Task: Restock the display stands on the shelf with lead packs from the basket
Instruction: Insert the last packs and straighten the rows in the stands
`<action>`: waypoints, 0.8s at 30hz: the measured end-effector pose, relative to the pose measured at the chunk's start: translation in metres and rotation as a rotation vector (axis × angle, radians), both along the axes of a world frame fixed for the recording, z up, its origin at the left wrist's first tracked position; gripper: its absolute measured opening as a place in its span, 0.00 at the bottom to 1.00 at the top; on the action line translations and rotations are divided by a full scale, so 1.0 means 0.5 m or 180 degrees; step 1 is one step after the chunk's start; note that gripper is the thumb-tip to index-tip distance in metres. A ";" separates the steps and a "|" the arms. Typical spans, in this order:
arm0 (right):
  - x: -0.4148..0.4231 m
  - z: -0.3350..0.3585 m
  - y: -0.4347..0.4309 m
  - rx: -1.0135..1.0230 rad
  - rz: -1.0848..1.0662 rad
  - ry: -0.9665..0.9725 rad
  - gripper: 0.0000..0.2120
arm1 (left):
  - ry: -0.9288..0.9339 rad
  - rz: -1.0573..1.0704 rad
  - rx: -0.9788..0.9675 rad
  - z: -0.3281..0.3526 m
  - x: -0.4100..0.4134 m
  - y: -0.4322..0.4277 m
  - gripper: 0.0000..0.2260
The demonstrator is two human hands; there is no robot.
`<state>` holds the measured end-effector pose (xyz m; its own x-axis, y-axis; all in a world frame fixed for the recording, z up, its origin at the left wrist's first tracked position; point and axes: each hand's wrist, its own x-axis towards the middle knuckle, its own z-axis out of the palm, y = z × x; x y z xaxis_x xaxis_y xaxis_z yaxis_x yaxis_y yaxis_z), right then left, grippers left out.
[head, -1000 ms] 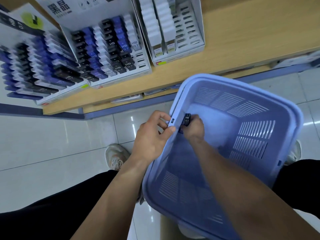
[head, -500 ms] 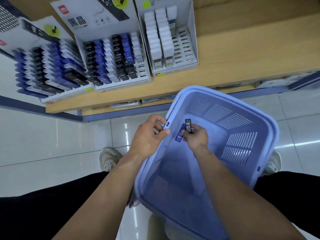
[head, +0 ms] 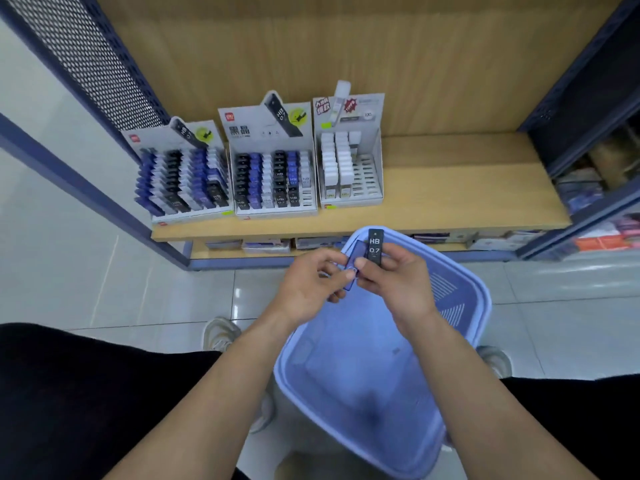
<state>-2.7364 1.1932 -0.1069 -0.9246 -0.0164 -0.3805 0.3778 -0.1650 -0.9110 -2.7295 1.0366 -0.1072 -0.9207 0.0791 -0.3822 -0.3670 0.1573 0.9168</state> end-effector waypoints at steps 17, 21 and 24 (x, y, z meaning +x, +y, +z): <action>-0.150 0.049 -0.058 0.0955 0.0767 0.0673 0.11 | -0.0256 -0.0137 -0.0688 0.075 -0.040 -0.168 0.09; -0.241 0.038 -0.082 0.1368 0.1004 0.0727 0.17 | -0.0242 -0.0058 -0.0903 0.065 -0.093 -0.227 0.09; -0.304 0.022 -0.104 0.1550 0.0953 0.0824 0.12 | -0.0233 0.0180 -0.0901 0.051 -0.129 -0.257 0.08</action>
